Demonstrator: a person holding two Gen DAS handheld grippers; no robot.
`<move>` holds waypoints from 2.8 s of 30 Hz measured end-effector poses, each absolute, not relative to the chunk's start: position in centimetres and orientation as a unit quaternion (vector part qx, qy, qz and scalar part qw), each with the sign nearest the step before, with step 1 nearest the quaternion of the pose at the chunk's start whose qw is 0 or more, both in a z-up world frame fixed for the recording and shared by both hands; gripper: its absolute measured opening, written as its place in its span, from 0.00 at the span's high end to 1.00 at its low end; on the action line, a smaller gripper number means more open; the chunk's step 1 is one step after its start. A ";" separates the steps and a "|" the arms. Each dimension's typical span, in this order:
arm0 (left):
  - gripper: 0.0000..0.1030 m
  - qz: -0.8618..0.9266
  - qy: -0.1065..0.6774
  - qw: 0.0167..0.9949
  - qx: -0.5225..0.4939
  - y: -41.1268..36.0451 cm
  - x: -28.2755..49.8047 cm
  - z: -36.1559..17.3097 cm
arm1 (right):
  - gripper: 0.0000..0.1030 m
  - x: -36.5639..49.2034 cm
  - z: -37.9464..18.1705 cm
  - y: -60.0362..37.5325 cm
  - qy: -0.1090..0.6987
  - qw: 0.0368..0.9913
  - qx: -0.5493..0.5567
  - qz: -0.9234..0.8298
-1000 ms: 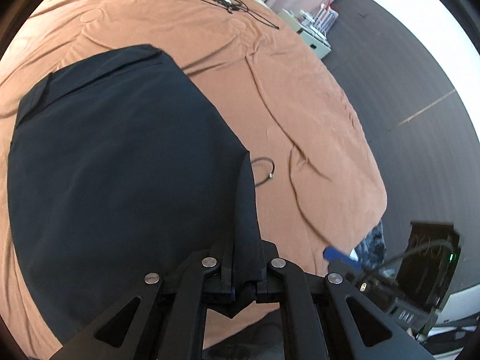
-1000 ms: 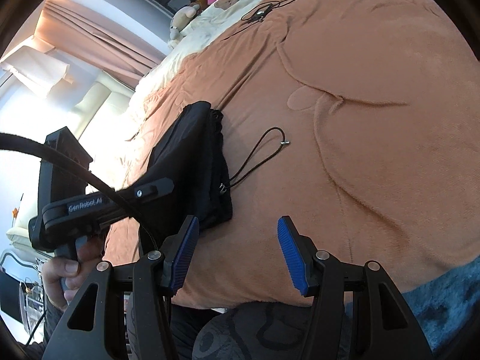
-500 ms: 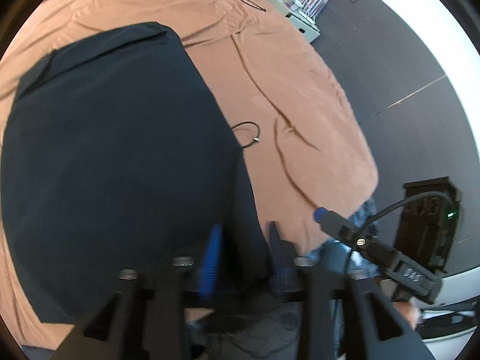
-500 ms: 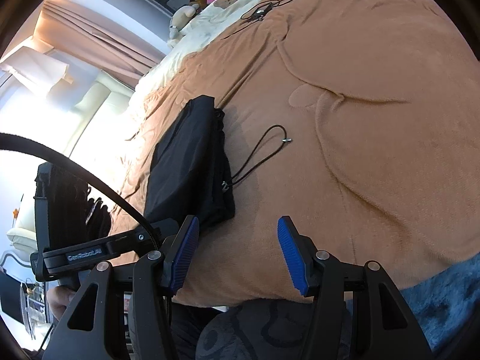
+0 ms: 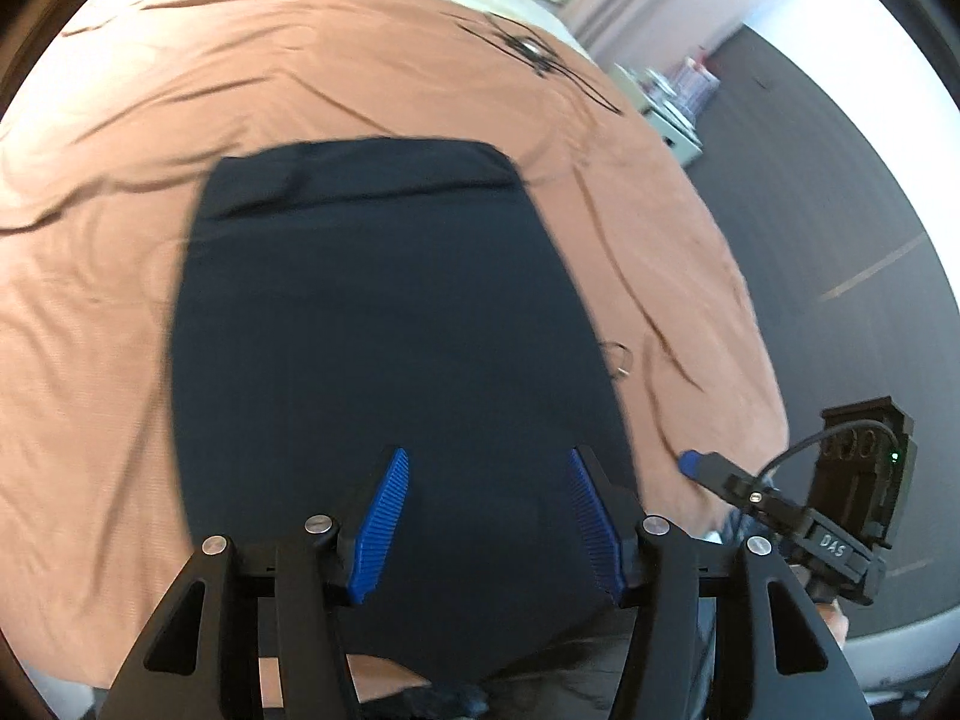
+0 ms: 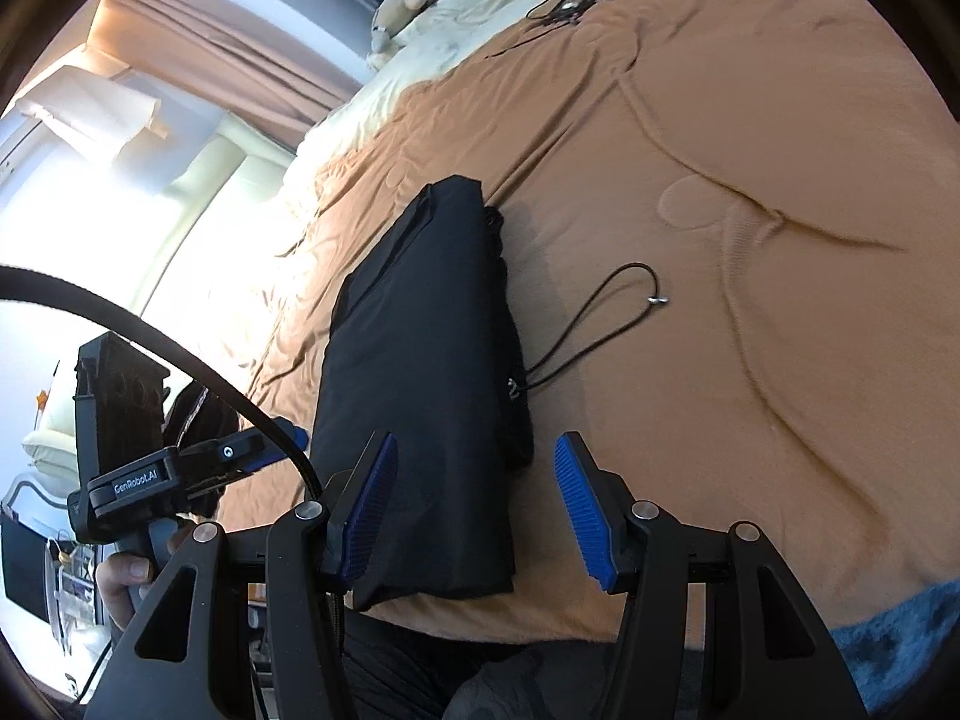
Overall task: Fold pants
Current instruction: 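Open the left tool and lay the folded end onto the trousers, then pinch the folded trouser stack with the left tool while the right tool presses it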
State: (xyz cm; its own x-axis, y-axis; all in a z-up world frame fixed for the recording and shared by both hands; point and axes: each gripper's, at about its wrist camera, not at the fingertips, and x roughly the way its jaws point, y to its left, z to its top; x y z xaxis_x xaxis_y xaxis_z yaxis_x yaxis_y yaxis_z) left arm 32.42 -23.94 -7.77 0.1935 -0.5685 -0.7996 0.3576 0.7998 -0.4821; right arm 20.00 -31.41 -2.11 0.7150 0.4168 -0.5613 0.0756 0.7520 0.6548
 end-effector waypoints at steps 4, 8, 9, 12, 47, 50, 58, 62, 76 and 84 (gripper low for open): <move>0.44 -0.276 0.557 0.775 -0.112 -20.9 33.7 -8.4 | 0.48 22.1 -2.1 -30.4 0.373 0.860 0.333 0.106; 0.44 -0.249 0.558 0.781 -0.129 -18.2 34.8 -9.5 | 0.48 24.1 -2.0 -29.7 0.380 0.863 0.317 0.103; 0.44 -0.242 0.560 0.781 -0.135 -17.5 35.1 -9.8 | 0.48 24.9 -2.0 -29.7 0.382 0.863 0.314 0.102; 0.44 -0.230 0.564 0.777 -0.156 -15.8 35.5 -10.6 | 0.48 26.5 -2.0 -29.4 0.392 0.862 0.305 0.106; 0.82 -0.219 0.570 0.751 -0.252 -14.3 40.6 -15.2 | 0.67 41.1 -9.3 -31.8 0.441 0.775 0.366 0.265; 0.88 -0.218 0.555 0.759 -0.260 -14.1 40.9 -13.9 | 0.79 40.6 -9.2 -31.7 0.425 0.776 0.379 0.273; 0.86 -0.218 0.573 0.745 -0.262 -13.6 41.7 -14.6 | 0.71 39.6 -9.8 -31.4 0.445 0.780 0.359 0.256; 0.76 -0.217 0.578 0.740 -0.266 -13.5 41.5 -15.7 | 0.53 39.8 -9.6 -31.7 0.449 0.786 0.343 0.252; 0.87 -0.231 0.553 0.752 -0.275 -13.5 40.8 -15.9 | 0.72 42.1 -9.9 -30.1 0.439 0.782 0.334 0.290; 0.90 -0.240 0.523 0.774 -0.266 -12.7 38.8 -12.0 | 0.78 39.2 -6.7 -29.1 0.402 0.803 0.320 0.301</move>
State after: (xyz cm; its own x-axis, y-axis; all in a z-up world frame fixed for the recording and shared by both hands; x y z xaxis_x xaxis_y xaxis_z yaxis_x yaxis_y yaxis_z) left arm 38.82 -12.72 -11.97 0.3381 -0.6489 -0.6817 0.0926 0.7438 -0.6620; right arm 39.16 -29.09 -6.68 0.4947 0.7415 -0.4533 -0.2255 0.6132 0.7570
